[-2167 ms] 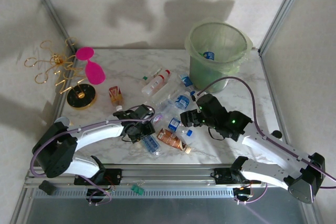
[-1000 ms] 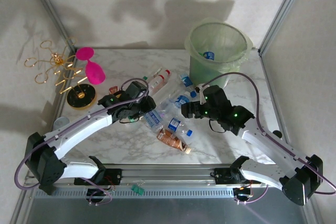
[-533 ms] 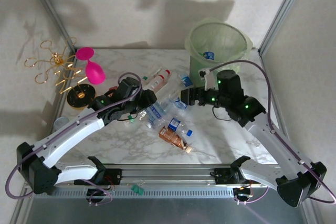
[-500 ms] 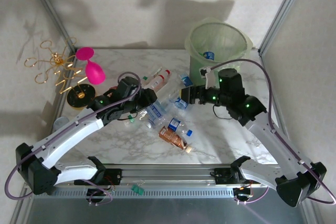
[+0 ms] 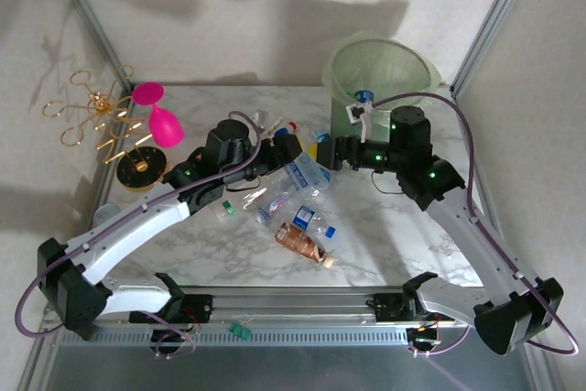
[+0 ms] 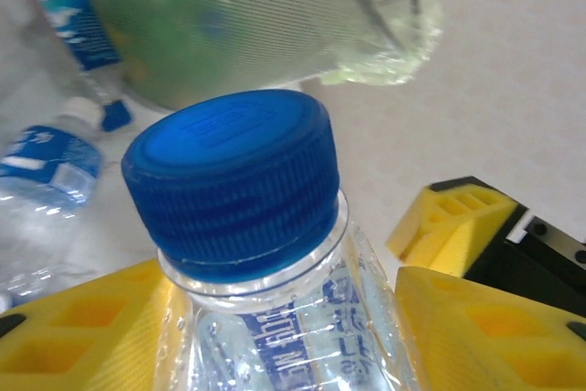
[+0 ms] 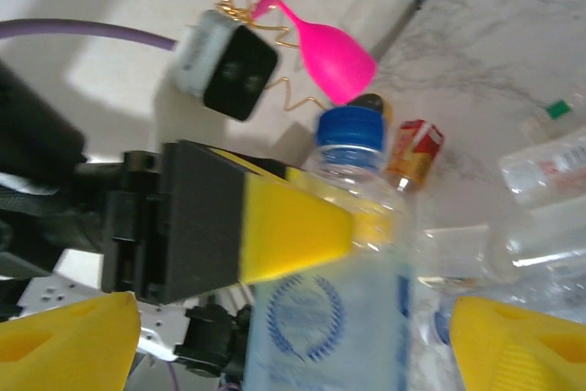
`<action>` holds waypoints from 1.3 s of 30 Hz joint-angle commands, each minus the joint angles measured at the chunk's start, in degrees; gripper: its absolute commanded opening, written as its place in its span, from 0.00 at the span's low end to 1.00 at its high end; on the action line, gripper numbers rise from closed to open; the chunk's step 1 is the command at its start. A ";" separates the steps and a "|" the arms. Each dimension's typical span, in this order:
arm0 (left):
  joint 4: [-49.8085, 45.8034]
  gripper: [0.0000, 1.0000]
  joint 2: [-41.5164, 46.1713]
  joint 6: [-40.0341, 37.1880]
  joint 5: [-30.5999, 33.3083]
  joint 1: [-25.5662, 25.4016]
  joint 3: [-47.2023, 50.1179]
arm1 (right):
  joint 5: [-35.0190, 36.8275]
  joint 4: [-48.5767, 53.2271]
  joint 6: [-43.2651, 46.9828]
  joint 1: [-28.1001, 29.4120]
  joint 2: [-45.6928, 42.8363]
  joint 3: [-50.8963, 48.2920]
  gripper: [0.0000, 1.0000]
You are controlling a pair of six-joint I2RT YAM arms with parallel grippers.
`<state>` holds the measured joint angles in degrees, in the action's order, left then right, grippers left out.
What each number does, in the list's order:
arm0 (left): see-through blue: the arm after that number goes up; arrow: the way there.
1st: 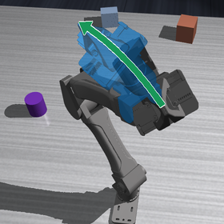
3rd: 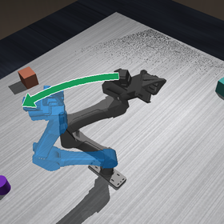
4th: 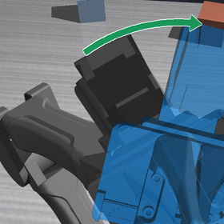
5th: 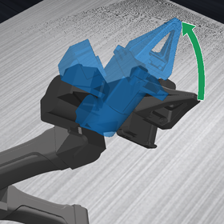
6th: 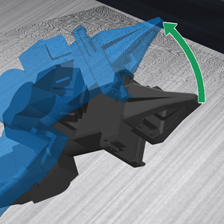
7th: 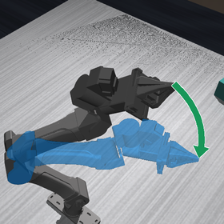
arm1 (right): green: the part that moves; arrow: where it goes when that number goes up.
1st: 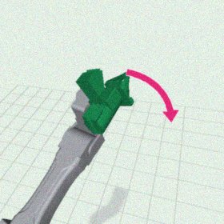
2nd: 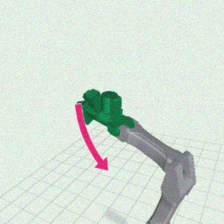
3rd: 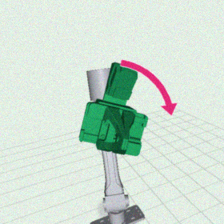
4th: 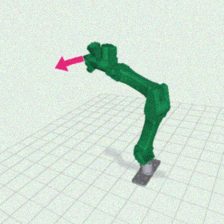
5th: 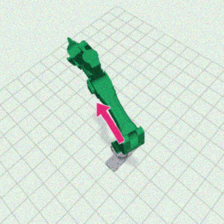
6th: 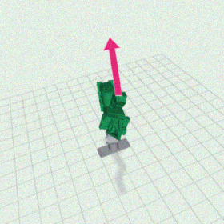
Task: Put the plastic bottles in the bin
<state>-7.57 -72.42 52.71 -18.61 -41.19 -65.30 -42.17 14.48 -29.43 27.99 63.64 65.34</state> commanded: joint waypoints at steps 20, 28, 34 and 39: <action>25.22 0.46 6.95 0.23 -16.37 -0.03 3.13 | -18.03 -12.44 -5.55 -3.06 -12.81 -8.36 0.98; 32.07 0.46 5.27 1.46 -20.07 -0.99 3.78 | -22.74 -18.25 -10.07 -0.66 -10.24 -9.56 0.84; 30.16 0.46 4.82 -2.04 -20.53 -2.09 3.75 | -22.53 -24.87 -15.60 -0.40 -10.26 -11.32 0.71; 27.88 0.45 4.37 -5.34 -19.74 -3.50 2.76 | -21.76 -30.19 -19.86 1.22 -9.14 -12.95 0.65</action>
<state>19.49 -67.70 50.17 -36.67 -42.65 -61.76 -63.29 -9.21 -45.36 27.94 53.67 53.36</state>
